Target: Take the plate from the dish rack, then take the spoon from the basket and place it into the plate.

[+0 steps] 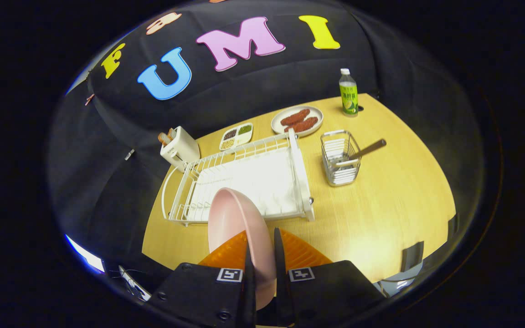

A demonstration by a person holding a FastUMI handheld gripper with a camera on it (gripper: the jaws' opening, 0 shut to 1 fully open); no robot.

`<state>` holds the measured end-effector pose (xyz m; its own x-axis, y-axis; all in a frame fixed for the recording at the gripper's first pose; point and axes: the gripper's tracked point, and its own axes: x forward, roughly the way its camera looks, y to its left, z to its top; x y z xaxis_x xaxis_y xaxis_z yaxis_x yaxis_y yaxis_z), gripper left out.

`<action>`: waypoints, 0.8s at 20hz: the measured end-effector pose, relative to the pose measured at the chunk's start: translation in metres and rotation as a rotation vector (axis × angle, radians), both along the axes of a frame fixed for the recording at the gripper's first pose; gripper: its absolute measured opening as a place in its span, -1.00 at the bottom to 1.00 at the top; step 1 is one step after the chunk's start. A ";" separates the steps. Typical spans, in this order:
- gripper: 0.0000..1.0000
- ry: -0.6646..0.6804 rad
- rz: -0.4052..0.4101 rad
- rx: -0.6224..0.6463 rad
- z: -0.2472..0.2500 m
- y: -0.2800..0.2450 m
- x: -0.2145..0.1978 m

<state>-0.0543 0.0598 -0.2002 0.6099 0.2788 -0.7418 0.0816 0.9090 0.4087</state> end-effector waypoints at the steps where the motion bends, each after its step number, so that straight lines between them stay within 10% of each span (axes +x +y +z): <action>1: -0.56 0.023 0.001 0.023 -0.012 0.003 -0.007; 16: -0.44 0.111 -0.036 0.186 -0.112 0.018 -0.012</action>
<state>-0.0660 0.0779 -0.3120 0.5395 0.3968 -0.7426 0.1665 0.8143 0.5561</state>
